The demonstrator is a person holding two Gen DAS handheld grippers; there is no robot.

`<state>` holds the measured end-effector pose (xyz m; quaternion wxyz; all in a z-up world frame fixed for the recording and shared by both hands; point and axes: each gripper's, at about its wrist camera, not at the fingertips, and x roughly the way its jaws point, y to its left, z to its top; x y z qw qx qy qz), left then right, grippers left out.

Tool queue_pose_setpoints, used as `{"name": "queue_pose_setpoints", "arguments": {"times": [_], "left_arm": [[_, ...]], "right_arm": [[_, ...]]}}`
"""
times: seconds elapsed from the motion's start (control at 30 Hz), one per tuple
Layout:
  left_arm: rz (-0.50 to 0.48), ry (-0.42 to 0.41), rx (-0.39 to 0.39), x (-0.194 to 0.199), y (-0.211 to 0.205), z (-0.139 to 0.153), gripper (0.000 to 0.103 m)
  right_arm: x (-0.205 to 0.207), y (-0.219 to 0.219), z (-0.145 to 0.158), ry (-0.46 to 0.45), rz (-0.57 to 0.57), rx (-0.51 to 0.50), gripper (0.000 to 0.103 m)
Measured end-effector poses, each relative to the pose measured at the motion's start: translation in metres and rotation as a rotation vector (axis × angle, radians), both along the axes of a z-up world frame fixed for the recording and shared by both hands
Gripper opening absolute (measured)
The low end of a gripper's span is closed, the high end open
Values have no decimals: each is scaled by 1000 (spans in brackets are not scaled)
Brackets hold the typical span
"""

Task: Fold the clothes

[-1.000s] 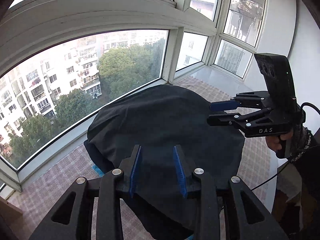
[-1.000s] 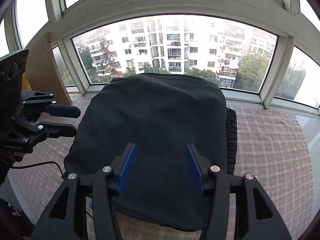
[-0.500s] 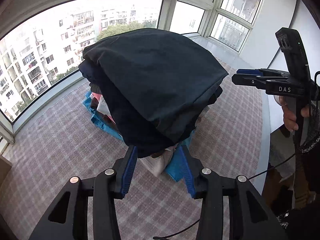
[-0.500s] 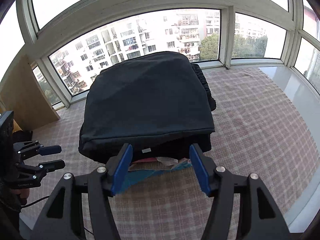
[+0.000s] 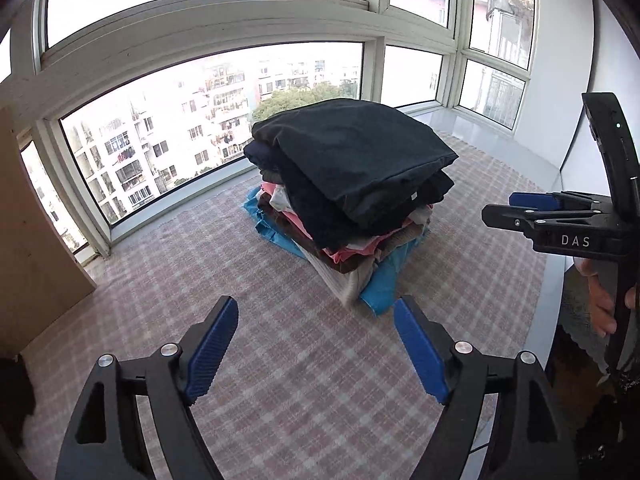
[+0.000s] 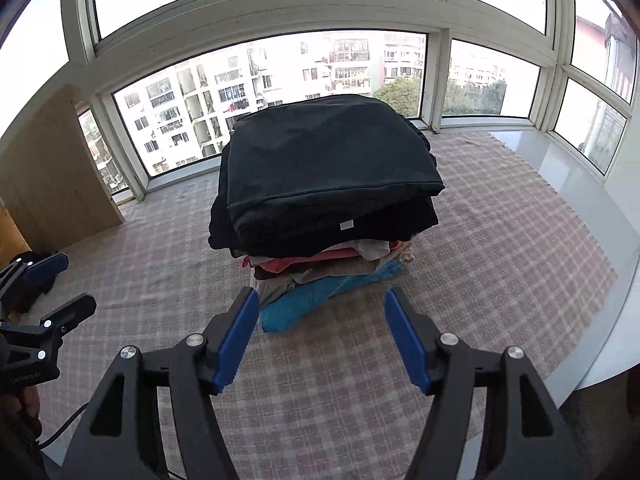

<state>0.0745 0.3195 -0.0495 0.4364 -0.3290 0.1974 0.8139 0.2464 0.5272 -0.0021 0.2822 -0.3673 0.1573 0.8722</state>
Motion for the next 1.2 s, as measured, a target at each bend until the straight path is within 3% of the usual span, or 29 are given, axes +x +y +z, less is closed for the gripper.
{"name": "queue_pose_setpoints", "arguments": {"times": [0.17,0.33,0.5,0.87,1.07,1.2], "left_arm": [[81,-28,26,-7,-30,3,88],[136,19,18,-3,-58,7,101],[160,79,18,10,-83,14,101],[38,-130,170,36,-114,38,102],[-38,-206,184,49,-107,38,102],[-20,-185,143,54,-102,37,102]], "right_arm": [[15,-23,14,26,-10,25,65],[25,-47,20,23,-9,50,65],[37,-70,18,4,-18,61,65],[49,-110,20,-5,-13,91,65],[51,-121,18,-20,-9,110,65],[56,-122,19,-11,-19,111,65]]}}
